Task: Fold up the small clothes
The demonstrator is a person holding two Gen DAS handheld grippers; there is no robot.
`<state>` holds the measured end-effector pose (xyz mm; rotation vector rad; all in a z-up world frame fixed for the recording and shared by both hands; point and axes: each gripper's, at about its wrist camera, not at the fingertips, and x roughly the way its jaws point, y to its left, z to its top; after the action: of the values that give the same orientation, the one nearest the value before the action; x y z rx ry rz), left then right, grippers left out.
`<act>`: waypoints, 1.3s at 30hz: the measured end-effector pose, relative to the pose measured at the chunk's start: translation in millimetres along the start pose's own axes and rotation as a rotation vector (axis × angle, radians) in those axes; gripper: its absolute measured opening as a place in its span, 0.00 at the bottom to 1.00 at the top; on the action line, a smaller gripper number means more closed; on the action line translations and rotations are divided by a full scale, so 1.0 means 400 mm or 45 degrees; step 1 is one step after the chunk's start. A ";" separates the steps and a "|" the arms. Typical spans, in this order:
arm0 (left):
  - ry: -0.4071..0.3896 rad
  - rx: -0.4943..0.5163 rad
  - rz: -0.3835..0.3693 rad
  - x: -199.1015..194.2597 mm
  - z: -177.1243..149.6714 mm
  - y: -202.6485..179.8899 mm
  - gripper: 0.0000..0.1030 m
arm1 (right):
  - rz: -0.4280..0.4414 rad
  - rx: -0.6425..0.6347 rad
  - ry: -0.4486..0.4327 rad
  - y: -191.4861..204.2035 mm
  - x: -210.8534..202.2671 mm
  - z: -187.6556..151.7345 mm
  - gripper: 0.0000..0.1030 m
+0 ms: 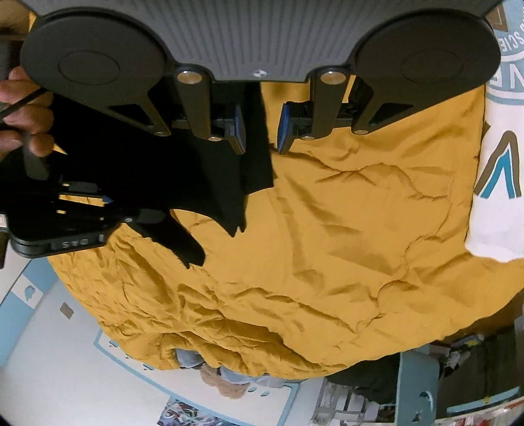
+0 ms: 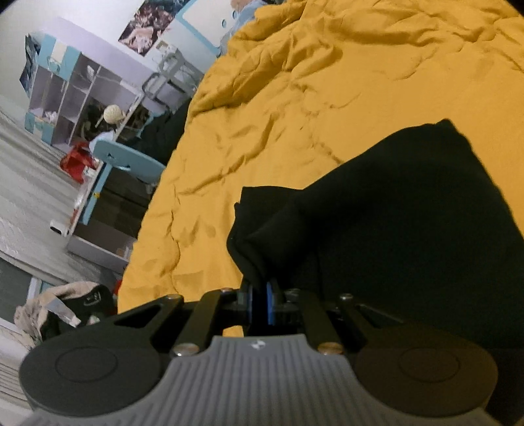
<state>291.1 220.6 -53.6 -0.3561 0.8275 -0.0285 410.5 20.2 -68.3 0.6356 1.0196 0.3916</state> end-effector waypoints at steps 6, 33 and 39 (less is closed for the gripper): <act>0.000 -0.043 -0.012 -0.004 -0.015 0.019 0.25 | -0.085 -0.005 0.047 0.016 0.098 0.003 0.03; -0.046 -0.350 -0.387 -0.202 -0.129 0.025 0.57 | 0.030 -0.402 -0.067 -0.044 -0.343 -0.169 0.32; 0.066 -0.508 -0.366 -0.153 -0.201 0.057 0.72 | -0.161 -0.484 -0.071 -0.195 -0.397 -0.271 0.40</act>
<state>188.5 228.1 -67.1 -0.8523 0.8261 -0.1423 240.2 -97.7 -54.4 0.2383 0.8960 0.4399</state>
